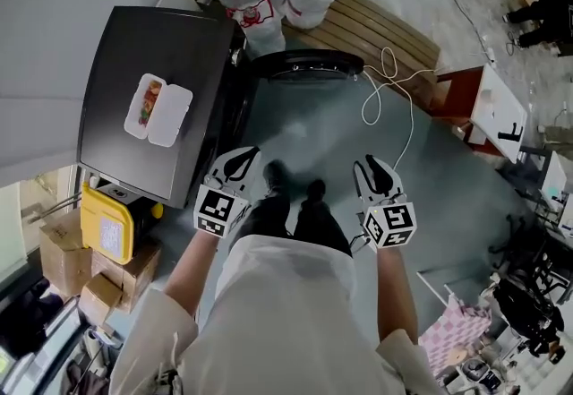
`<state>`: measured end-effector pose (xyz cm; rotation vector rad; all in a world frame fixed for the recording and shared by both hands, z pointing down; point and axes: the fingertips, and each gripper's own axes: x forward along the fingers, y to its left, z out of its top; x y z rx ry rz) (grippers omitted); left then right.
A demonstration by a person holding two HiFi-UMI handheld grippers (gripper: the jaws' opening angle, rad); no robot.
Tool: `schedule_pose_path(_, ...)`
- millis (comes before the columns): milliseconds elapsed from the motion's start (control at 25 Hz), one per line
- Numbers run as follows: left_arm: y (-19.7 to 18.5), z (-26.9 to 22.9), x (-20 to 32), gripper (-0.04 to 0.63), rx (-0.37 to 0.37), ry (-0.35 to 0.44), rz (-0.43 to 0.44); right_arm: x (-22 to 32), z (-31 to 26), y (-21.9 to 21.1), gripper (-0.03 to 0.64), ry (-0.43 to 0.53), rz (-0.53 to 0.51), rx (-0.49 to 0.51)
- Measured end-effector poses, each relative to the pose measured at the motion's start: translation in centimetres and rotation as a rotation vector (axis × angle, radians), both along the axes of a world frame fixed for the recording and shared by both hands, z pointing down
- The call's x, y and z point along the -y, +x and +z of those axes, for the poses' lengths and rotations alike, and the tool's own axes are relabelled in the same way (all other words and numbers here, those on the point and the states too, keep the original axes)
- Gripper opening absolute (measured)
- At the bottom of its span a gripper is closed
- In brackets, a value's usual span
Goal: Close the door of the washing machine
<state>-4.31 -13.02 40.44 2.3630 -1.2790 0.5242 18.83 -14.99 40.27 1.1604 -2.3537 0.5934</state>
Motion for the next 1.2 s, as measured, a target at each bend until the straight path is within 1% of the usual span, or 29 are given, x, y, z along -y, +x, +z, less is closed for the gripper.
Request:
schedule_pose_path(240,0.2,3.2,2.7,0.009,-0.003,-0.040,-0.008,4.0,3.4,-0.1,0.140,-0.036,-0.025,-0.035)
schedule_pose_path(560,2.1,6.9,5.4,0.009,-0.004,-0.095,-0.083,9.2,8.6,1.0,0.140,-0.107,-0.088,-0.051)
schedule_pose_path(800,3.5,11.6,7.6,0.009,-0.013,-0.142,-0.157,14.3,14.0,2.0,0.140,-0.131,-0.168,-0.087)
schedule_pose_path(1200,8.0,19.7,11.4,0.009,-0.006,-0.187,-0.223,21.7,24.6,5.0,0.140,-0.157,-0.272,-0.154)
